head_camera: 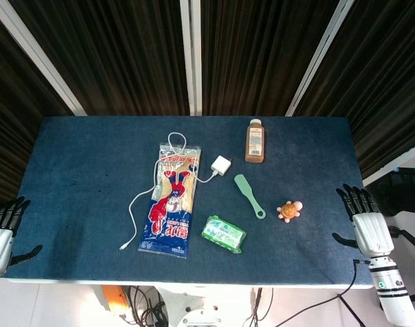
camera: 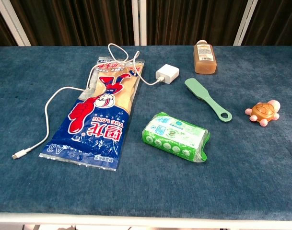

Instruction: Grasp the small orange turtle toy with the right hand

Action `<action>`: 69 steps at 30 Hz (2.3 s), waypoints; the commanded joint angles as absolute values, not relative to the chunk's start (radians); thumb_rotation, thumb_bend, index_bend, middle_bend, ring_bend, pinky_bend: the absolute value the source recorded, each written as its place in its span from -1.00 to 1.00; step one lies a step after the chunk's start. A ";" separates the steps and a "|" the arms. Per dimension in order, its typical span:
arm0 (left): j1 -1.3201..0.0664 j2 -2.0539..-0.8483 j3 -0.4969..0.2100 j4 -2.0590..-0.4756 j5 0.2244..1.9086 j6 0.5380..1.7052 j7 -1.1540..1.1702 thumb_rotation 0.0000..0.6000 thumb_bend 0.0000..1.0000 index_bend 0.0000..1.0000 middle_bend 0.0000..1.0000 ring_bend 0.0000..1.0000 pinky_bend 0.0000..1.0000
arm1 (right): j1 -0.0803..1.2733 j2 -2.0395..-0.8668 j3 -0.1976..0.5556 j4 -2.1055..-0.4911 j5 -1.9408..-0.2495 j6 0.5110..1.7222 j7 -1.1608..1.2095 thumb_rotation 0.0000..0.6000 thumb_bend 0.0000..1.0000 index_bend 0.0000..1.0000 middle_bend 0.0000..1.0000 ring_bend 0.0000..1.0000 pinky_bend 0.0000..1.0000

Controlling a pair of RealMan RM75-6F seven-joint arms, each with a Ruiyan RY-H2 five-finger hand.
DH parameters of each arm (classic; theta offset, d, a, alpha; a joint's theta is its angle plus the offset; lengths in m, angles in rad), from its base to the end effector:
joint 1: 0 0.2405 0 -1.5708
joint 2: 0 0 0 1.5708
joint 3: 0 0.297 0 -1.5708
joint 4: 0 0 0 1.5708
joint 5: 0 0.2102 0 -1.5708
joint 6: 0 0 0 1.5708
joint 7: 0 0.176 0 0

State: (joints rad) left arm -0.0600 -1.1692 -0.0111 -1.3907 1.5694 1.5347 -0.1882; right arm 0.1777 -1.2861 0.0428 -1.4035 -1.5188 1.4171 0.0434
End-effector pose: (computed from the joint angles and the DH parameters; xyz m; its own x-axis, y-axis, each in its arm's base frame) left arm -0.3804 0.2014 0.1776 0.3839 0.0011 0.9234 0.9224 -0.0474 -0.3834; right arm -0.3560 -0.2503 0.1219 0.3997 -0.0383 0.9158 -0.9135 -0.0992 0.3945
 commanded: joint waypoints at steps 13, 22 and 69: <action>-0.056 -1.189 -0.002 -1.397 1.571 1.536 -0.183 1.00 -0.86 -0.99 -1.00 -1.00 -0.94 | 0.227 -1.280 0.033 -1.407 -1.494 1.286 0.007 1.00 -1.00 -1.00 -1.00 -1.00 -1.00; -0.055 -1.196 0.002 -1.377 1.583 1.546 -0.212 1.00 -0.87 -0.99 -1.00 -1.00 -0.94 | 0.339 -1.343 0.077 -1.417 -1.481 1.169 -0.106 1.00 -0.99 -1.00 -0.97 -1.00 -1.00; -0.039 -1.203 0.008 -1.330 1.571 1.550 -0.290 1.00 -0.87 -0.99 -1.00 -1.00 -0.91 | 0.456 -1.546 0.051 -1.249 -1.428 1.075 -0.287 1.00 0.01 0.87 0.56 0.47 -0.18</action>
State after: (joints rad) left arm -0.0393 -1.2031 0.0076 -1.3300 1.5711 1.5497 -0.2902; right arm 0.4580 -1.5345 0.0529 -1.2629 -1.4180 1.0613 -0.2933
